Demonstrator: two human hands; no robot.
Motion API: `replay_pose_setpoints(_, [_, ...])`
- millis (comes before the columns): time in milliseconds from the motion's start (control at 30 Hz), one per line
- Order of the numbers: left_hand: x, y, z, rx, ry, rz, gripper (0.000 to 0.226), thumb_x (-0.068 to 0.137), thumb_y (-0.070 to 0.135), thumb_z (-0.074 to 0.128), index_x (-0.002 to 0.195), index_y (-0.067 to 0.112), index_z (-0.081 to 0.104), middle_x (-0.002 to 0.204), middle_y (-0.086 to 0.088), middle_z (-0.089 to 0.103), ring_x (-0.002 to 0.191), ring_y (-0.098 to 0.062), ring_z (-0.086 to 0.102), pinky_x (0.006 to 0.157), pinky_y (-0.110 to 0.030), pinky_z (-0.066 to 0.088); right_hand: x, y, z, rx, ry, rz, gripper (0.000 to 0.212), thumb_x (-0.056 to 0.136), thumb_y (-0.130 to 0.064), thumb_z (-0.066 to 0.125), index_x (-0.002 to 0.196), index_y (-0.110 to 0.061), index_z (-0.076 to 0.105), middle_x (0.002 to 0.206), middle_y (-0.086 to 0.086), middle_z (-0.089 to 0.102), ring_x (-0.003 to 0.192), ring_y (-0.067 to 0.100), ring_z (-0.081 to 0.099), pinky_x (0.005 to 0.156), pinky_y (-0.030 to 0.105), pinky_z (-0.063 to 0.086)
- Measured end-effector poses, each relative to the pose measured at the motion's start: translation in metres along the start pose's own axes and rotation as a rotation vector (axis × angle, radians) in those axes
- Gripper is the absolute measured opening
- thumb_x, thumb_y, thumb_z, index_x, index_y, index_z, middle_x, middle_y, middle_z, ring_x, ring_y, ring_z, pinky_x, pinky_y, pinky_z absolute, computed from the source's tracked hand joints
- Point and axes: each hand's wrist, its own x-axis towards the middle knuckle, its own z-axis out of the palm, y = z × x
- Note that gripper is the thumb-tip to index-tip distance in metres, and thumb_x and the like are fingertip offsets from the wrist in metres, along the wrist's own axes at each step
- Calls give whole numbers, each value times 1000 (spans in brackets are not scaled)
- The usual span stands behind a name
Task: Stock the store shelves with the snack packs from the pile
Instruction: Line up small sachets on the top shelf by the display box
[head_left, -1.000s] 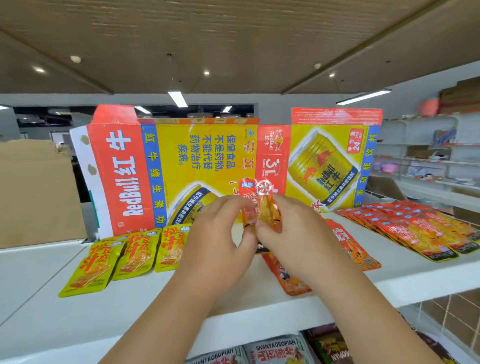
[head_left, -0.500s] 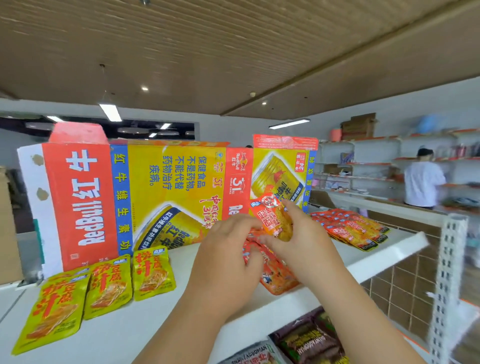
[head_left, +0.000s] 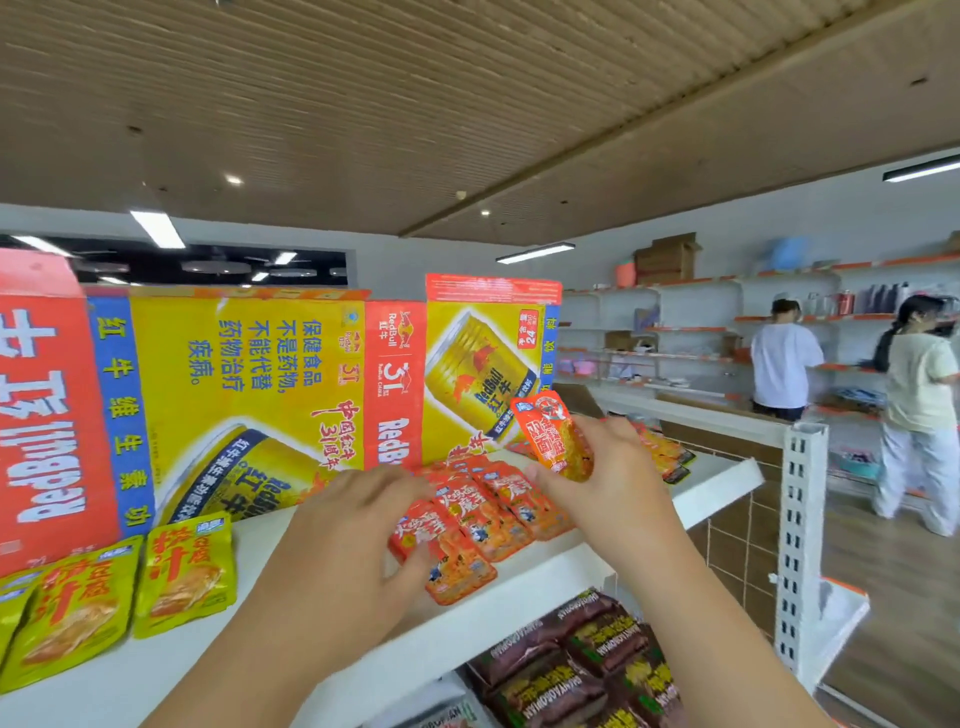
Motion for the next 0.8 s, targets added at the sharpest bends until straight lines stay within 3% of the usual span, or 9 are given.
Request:
replay_pose_setpoints(133, [12,15,12,159,-30,50,45,79,50,57,121,36,63,123,11,64,108,-20,61,87,-45,52,21,52,-19,46,13,-3,38,75,-41,84,107,-38,64,96,-9,49,90,12,52,74,28,41])
replay_pose_setpoints(233, [40,49,32,62,-5,16,44,80,48,56,122,39,63,124,16,63,107,-11,59,88,-34,50,39,96,-31,23,-32,21,43,75,-45,82,113,-31,68,96,-7,52,92,17,55,79,33,47])
replay_pose_setpoints(433, [109,112,96,29,-43,-19,50,77,51,53,125,40,60,127,19,61,112,-11,57,94,-35,49,72,171,-42,-2,-73,14,42,73,-49,81,109,-32,67,88,-11,48,88,19,55,77,35,47])
replay_pose_setpoints(633, [164,129,141,-7,-114,-134,49,80,53,52,127,41,59,123,19,61,116,-12,52,98,-34,45,102,222,-40,-30,-145,-8,33,74,-50,81,94,-29,66,83,-10,42,82,20,52,70,33,38])
replay_pose_setpoints(800, [178,133,176,-45,-65,-229,49,76,54,46,120,42,63,116,16,65,112,-11,57,94,-33,48,114,242,-30,-19,-193,-16,35,77,-54,77,95,-27,65,82,-8,43,81,18,50,68,32,35])
